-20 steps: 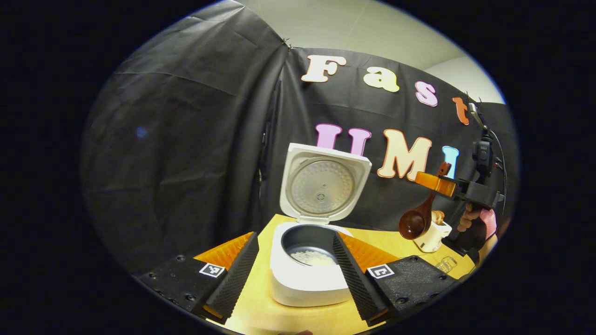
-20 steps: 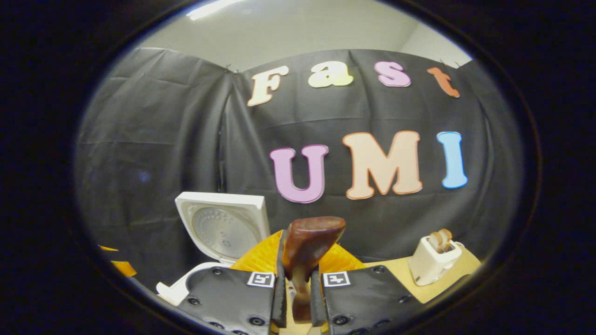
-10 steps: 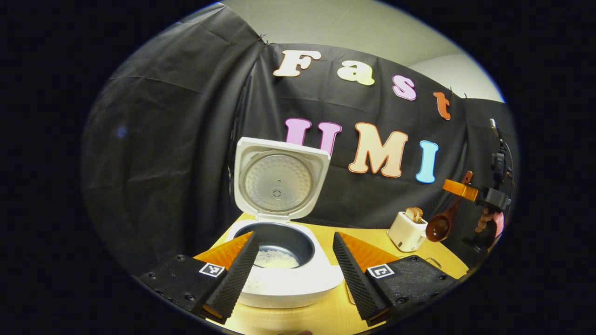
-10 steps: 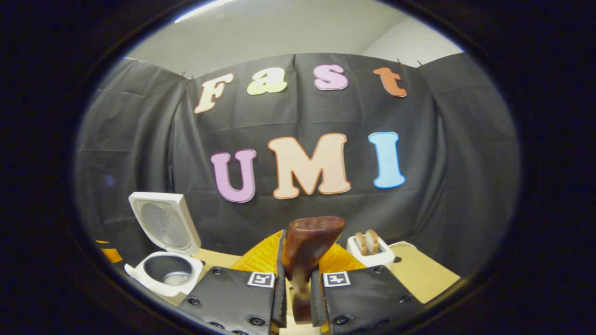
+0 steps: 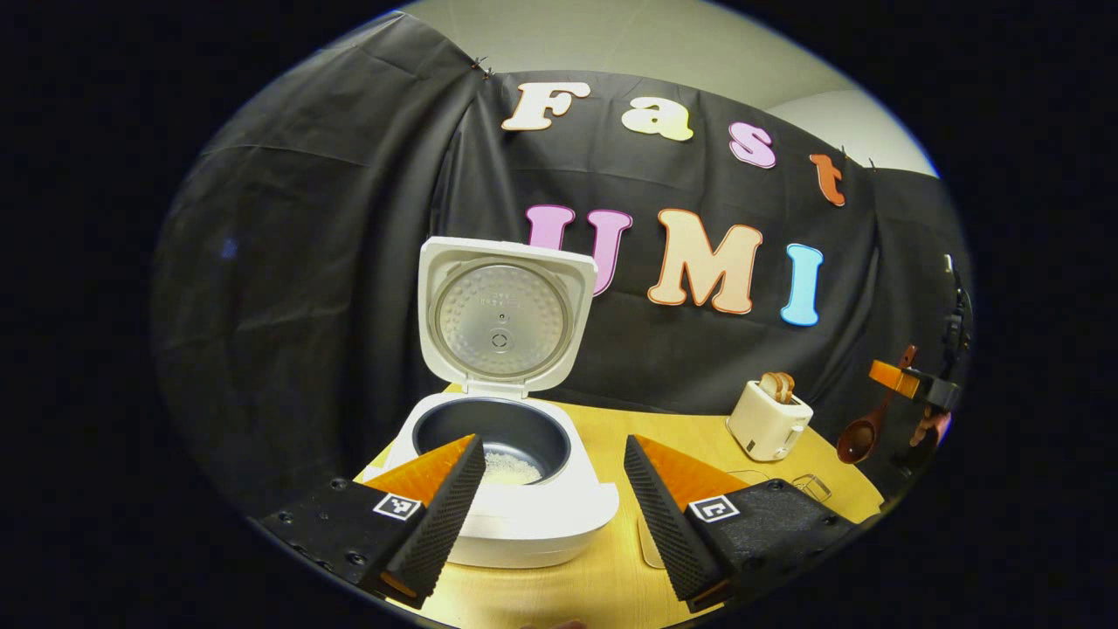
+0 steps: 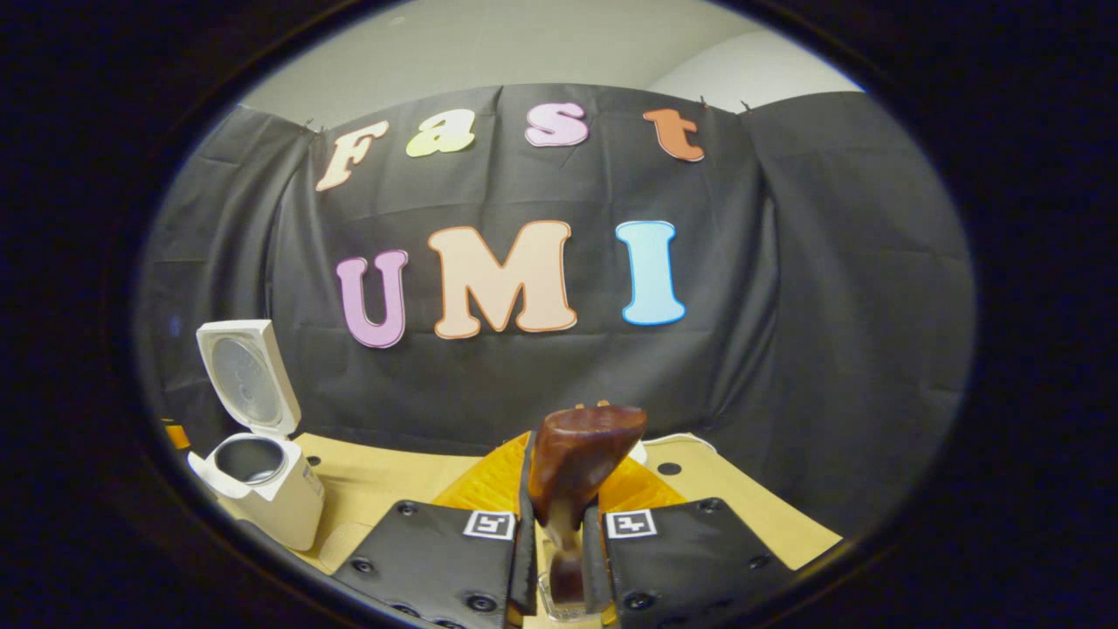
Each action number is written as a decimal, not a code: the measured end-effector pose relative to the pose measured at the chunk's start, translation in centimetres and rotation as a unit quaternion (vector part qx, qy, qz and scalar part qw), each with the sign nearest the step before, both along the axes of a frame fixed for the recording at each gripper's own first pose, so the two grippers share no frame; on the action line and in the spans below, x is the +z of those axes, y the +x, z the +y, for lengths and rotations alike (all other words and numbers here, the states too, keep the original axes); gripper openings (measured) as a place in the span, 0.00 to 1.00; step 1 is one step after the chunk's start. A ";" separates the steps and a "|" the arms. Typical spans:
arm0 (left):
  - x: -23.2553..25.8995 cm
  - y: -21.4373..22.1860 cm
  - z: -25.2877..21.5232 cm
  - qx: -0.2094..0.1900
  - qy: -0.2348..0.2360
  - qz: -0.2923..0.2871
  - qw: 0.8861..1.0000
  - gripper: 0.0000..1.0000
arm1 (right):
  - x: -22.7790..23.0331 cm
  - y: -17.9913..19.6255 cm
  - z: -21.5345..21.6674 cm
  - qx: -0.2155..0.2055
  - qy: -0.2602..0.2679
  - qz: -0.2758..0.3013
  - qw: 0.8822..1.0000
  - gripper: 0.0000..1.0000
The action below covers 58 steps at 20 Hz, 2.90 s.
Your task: Close the left gripper, press the button to open the rice cooker; take a wooden spoon from the chopstick holder with the right hand, scoop a spoonful of rice and pour it into the rice cooker, then put the wooden spoon back into the chopstick holder.
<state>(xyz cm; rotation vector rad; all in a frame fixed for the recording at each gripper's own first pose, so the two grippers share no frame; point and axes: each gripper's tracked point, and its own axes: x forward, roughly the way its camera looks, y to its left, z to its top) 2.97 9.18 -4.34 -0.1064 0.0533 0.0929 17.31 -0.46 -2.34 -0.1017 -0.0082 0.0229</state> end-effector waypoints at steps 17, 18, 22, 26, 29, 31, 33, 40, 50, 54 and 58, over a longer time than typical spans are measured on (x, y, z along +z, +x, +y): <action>-2.0 0.1 2.9 0.053 0.021 0.029 0.998 0.95 | -15.5 3.1 -1.5 -0.004 -0.006 0.086 0.996 0.22; -2.0 0.0 2.9 0.055 0.022 0.030 0.998 0.95 | -15.9 3.3 -1.6 -0.004 -0.007 0.089 0.996 0.22; -1.5 -0.1 2.9 0.063 0.029 0.026 0.997 0.95 | -17.5 3.5 -2.3 -0.003 -0.007 0.096 0.995 0.24; -0.5 -0.3 2.5 0.072 0.036 0.018 0.997 0.92 | -16.5 3.3 -2.6 0.013 -0.002 0.081 0.997 0.36; 0.1 -0.4 2.0 0.079 0.031 0.014 0.996 0.95 | -15.7 2.4 -3.1 0.019 -0.001 0.083 0.996 0.66; 0.6 -0.7 1.8 0.089 0.030 0.012 0.996 0.95 | -14.9 1.4 -3.5 0.023 -0.011 0.088 0.996 0.86; 1.2 -0.7 1.6 0.098 0.032 0.012 0.995 0.95 | -13.8 -0.1 -3.7 0.030 -0.017 0.088 0.995 0.94; 5.0 1.0 1.6 0.117 -0.005 -0.023 0.993 0.97 | -10.4 -4.0 -4.8 0.048 -0.008 0.101 0.994 0.96; 13.7 8.5 7.1 0.056 0.010 -0.063 0.996 0.93 | -5.8 -7.5 -5.3 -0.041 0.009 0.066 0.997 0.96; 17.4 12.7 8.5 0.036 0.047 -0.077 0.995 0.93 | -5.0 -9.5 -4.0 -0.065 -0.013 0.061 0.996 0.96; 19.7 17.6 9.4 0.019 0.045 -0.086 0.995 0.93 | -3.8 -11.6 -3.3 -0.081 -0.027 0.057 0.995 0.96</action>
